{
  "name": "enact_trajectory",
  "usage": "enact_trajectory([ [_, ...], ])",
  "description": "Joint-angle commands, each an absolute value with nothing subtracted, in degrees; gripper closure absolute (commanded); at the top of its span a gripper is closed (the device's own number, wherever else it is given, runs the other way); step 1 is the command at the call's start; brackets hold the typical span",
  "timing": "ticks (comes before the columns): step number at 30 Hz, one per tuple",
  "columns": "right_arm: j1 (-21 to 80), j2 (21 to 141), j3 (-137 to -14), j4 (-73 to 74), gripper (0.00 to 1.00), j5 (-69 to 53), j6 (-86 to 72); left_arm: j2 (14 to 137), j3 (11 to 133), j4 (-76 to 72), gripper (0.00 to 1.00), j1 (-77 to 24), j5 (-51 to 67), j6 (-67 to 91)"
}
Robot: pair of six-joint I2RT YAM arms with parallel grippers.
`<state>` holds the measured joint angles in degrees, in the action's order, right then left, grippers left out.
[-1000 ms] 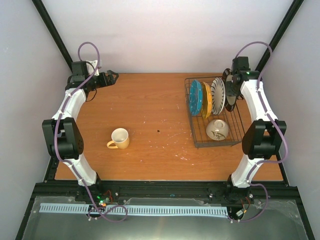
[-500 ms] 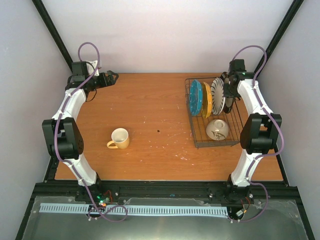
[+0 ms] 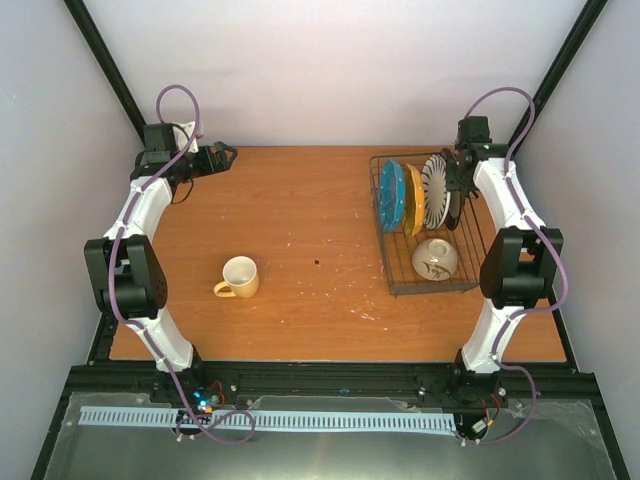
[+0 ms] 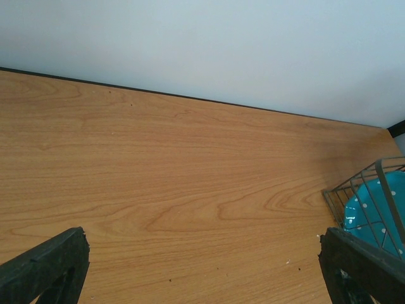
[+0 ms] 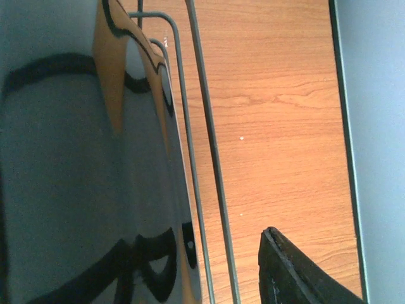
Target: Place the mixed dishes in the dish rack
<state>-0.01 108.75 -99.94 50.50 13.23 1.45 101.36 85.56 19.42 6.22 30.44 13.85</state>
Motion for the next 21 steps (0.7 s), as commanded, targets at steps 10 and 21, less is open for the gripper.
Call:
enact_trajectory([
  [10,-0.18,97.45,-109.01,49.63,0.44,18.01,-3.20,101.94,85.45,23.91,0.00,6.42,29.15,8.38],
  [21,11.49,98.23,-113.43,55.58,0.37,-1.07,1.24,97.62,83.11,31.33,0.02,6.41,24.82,-13.26],
])
